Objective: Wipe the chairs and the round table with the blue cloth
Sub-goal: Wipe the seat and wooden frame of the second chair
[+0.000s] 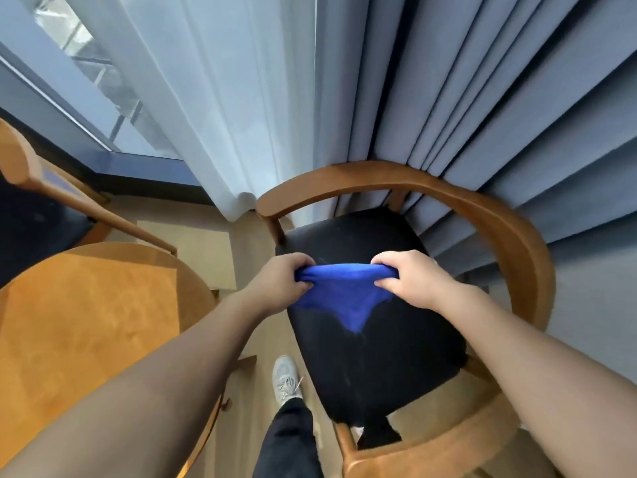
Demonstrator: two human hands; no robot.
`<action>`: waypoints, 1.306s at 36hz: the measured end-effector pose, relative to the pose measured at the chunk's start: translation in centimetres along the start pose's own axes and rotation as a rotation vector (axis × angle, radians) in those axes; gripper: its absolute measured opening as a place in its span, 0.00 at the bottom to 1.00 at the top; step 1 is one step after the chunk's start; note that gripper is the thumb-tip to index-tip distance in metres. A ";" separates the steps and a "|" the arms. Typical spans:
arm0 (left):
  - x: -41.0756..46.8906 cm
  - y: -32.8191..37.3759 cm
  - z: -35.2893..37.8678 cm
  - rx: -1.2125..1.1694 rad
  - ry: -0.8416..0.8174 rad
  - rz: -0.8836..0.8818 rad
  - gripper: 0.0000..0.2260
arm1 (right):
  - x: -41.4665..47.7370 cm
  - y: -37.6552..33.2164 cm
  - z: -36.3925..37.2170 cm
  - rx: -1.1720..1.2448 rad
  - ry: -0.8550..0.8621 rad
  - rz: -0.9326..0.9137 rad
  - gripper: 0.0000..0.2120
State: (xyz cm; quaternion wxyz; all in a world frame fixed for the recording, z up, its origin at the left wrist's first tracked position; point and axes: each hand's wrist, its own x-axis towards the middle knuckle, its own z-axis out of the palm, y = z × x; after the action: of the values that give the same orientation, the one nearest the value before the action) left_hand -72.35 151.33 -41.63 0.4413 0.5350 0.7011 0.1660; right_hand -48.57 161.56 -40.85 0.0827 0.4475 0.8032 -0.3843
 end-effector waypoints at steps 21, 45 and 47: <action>17.2 -5.1 8.5 0.394 0.127 0.055 0.14 | 13.0 12.9 9.2 -0.361 0.035 0.026 0.25; 20.7 -7.1 -4.3 0.776 0.290 0.366 0.25 | 19.1 13.6 17.0 -0.539 0.177 -0.203 0.42; 20.9 -7.4 -4.3 0.736 0.280 0.361 0.25 | 19.3 13.2 16.7 -0.470 0.203 -0.254 0.35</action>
State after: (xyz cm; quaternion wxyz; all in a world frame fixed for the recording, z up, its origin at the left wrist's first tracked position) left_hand -81.08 168.34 -53.69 0.0857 0.7431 0.6618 0.0507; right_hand -53.03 166.69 -68.75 0.0546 0.3481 0.9241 -0.1481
